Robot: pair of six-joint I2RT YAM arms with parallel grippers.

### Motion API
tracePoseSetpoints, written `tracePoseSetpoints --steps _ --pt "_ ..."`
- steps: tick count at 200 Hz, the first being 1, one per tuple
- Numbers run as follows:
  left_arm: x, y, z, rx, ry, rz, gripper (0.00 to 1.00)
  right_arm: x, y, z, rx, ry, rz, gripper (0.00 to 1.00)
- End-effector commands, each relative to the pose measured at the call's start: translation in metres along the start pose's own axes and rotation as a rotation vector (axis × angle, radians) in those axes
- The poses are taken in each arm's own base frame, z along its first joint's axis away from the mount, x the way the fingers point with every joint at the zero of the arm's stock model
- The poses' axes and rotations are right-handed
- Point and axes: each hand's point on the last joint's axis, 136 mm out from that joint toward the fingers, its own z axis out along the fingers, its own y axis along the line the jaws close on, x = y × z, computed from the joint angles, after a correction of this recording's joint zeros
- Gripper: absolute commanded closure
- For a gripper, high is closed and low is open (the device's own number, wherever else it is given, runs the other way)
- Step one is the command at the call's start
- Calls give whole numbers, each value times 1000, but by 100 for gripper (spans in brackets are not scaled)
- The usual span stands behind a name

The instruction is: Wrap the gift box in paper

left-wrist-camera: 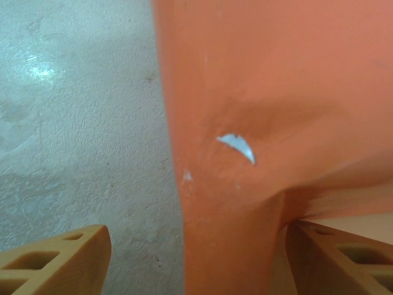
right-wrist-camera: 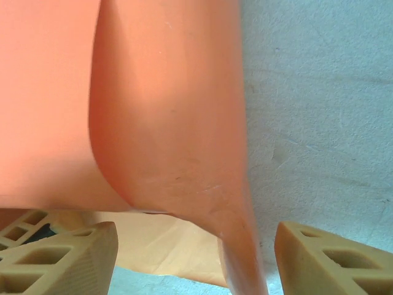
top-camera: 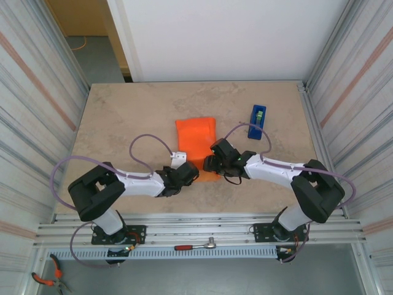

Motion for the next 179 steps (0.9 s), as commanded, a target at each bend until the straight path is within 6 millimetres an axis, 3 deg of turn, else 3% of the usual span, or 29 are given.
tracePoseSetpoints --steps 1,36,74,89,111,133,145,154,163,167,173,179 --pt "-11 0 1 -18 -44 -10 25 -3 -5 0 25 9 5 31" --pt "-11 -1 2 -15 -42 -8 24 -10 -10 13 51 10 19 40" --pt "-10 -3 3 -10 -39 -10 25 -2 -9 21 52 35 7 53" --pt "-9 -4 4 -9 -34 -7 25 2 -10 23 50 39 1 68" --pt "-7 -5 6 -7 -29 -3 25 6 -11 26 50 51 -2 100" --pt "-8 -6 5 -2 -30 -6 25 10 -13 29 60 67 -2 99" --pt "-8 -7 5 2 -28 -5 25 11 -15 30 67 75 -3 73" --pt "-9 -7 4 3 -28 -5 25 12 -17 30 75 77 -2 60" --pt "-9 -7 4 4 -30 -7 25 14 -17 30 73 80 -5 59" --pt "-10 -7 4 4 -30 -7 25 14 -17 30 70 80 -6 69" --pt "-9 -7 5 3 -28 -5 25 15 -17 30 68 81 -8 99" --pt "-8 -7 5 4 -26 -4 25 15 -16 29 62 79 -9 100"
